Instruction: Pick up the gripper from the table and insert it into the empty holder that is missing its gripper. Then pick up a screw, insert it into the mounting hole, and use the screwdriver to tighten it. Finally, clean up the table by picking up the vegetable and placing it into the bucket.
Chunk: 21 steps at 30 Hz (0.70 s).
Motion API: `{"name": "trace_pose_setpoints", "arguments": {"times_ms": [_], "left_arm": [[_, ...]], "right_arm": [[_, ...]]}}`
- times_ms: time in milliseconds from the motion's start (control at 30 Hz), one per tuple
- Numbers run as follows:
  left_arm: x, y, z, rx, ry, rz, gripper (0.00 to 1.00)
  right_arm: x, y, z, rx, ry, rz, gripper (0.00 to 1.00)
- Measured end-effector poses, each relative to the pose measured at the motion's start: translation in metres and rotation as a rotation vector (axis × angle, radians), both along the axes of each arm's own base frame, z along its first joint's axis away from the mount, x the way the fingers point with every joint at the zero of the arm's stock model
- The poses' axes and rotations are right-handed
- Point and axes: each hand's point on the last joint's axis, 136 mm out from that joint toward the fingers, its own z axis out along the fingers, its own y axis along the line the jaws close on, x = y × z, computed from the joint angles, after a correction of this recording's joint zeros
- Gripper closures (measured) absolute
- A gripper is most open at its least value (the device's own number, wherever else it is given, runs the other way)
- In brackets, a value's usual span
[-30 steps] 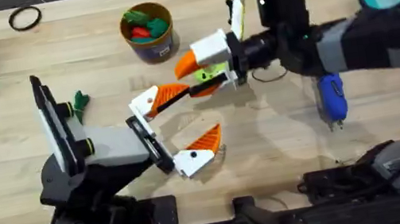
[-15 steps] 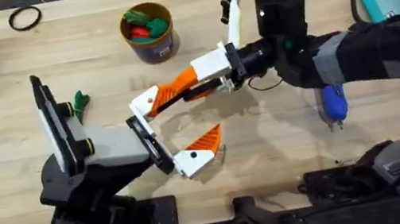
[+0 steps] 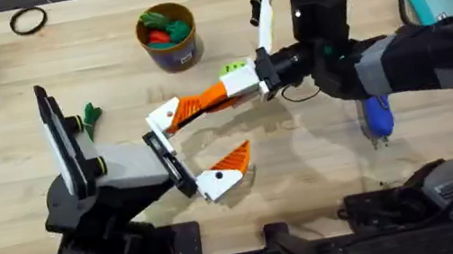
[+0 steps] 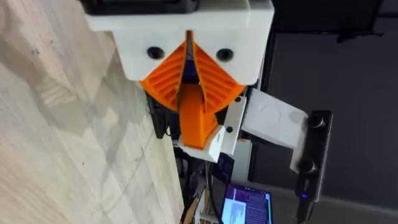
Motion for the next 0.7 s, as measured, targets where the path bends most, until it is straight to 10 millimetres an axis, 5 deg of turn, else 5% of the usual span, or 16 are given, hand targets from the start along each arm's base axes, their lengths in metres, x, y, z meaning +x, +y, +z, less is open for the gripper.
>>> {"name": "trace_pose_setpoints", "arguments": {"times_ms": [700], "left_arm": [[0.0026,0.0017,-0.0002,-0.001,0.004,0.018,0.014]], "right_arm": [[-0.0002,0.0078,-0.0014,-0.019,0.029,-0.024,0.993]]}}
